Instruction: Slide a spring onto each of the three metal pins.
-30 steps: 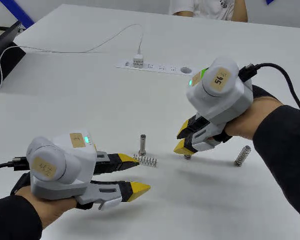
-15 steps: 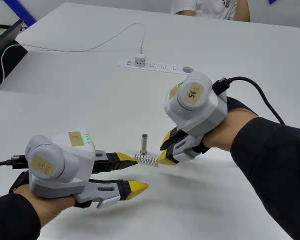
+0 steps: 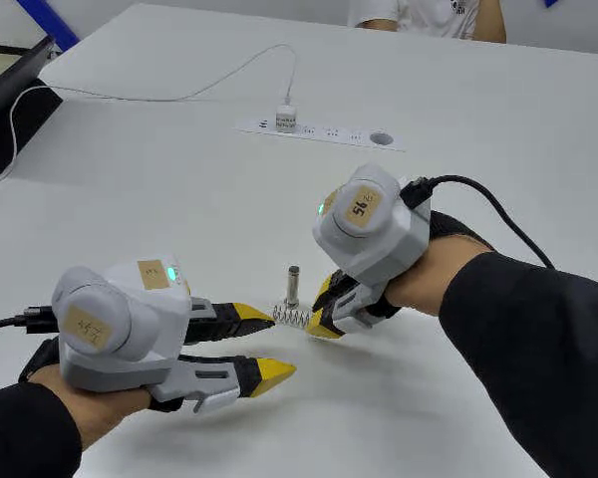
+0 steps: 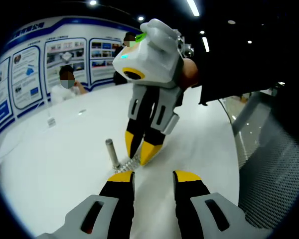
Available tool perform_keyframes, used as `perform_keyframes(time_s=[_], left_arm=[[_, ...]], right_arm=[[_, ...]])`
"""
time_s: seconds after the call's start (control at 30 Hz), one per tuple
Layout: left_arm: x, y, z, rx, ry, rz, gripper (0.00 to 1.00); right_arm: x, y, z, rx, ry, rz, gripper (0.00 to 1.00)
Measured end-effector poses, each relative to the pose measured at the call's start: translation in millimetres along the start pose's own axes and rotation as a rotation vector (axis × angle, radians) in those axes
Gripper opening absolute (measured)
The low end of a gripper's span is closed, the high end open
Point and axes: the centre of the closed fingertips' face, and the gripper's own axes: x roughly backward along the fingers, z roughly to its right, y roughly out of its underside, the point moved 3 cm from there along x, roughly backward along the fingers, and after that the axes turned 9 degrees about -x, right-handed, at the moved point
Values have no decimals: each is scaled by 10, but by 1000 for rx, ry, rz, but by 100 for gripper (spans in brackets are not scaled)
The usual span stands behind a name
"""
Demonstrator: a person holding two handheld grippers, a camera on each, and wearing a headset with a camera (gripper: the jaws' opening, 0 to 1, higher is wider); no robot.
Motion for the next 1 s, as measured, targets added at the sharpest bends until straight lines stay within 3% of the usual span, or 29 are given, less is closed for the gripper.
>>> perform_keyframes(time_s=[0.47,1.0], left_arm=[[12,7,-16,-4,-4,-3,31],[-23,-28,2,-16,-1,-5,31]], right_arm=[[4,59,-42,-7,-13,-14,12],[333,121,-233,49,-27,-17,12]])
